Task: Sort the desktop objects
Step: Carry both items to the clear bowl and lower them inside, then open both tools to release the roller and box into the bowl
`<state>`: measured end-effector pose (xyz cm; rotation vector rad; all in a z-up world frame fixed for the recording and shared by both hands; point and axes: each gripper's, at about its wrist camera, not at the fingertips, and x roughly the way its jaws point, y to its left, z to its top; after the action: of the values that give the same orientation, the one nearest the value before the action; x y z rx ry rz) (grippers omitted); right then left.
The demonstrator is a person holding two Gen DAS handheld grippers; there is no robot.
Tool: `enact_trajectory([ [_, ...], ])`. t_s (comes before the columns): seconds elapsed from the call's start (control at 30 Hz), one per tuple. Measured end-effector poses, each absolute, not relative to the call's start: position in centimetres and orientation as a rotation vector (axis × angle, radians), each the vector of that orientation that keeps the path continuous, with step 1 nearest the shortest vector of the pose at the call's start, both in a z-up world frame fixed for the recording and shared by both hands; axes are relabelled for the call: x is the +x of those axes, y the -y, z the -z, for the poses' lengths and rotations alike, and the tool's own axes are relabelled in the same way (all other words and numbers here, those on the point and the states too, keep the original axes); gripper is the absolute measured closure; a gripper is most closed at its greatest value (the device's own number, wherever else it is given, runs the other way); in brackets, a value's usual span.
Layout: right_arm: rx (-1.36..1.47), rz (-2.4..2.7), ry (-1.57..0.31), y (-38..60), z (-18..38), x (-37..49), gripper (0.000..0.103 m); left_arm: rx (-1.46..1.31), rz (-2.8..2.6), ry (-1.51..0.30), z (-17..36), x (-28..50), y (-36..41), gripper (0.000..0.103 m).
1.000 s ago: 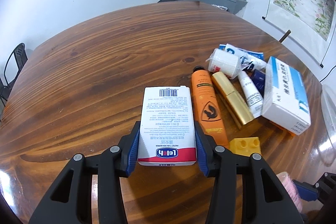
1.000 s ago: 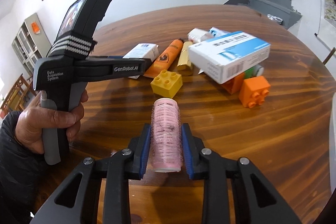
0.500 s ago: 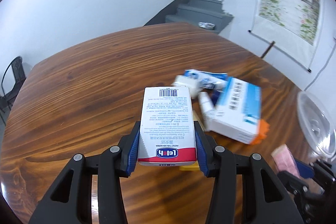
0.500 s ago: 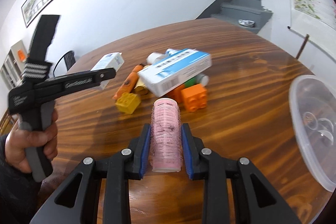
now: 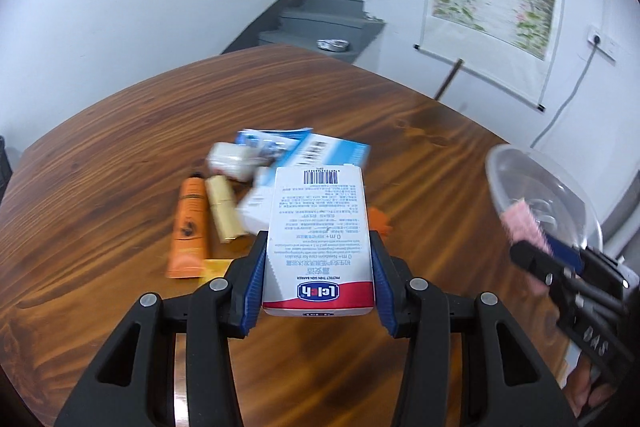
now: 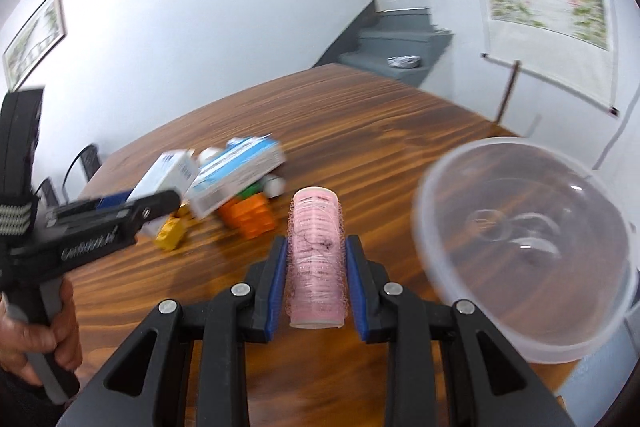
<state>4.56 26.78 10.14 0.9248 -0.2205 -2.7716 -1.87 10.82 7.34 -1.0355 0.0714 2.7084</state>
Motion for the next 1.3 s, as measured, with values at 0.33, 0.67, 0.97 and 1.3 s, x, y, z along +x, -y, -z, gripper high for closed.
enact_trajectory([
  [0.33,0.923,2.988,0.391,-36.4,-9.9,5.3,0.071,-1.016,-2.576,-0.101,-7.6,-1.6,-18.0,0.054],
  [0.67,0.927,3.13,0.44,-41.4,-9.4,5.3,0.071,-1.001,-2.417,-0.104,-7.7,-2.7,-24.7,0.054],
  [0.97,0.954,3.173,0.453,-42.8,-8.8,4.4,0.071,-1.001,-2.323,-0.129,-7.1,-3.6,-28.7,0.053],
  [1.3,0.983,3.183,0.512,-43.4,-8.3,4.0,0.062,-1.013,-2.274,-0.094,-6.8,-3.3,-29.4,0.027],
])
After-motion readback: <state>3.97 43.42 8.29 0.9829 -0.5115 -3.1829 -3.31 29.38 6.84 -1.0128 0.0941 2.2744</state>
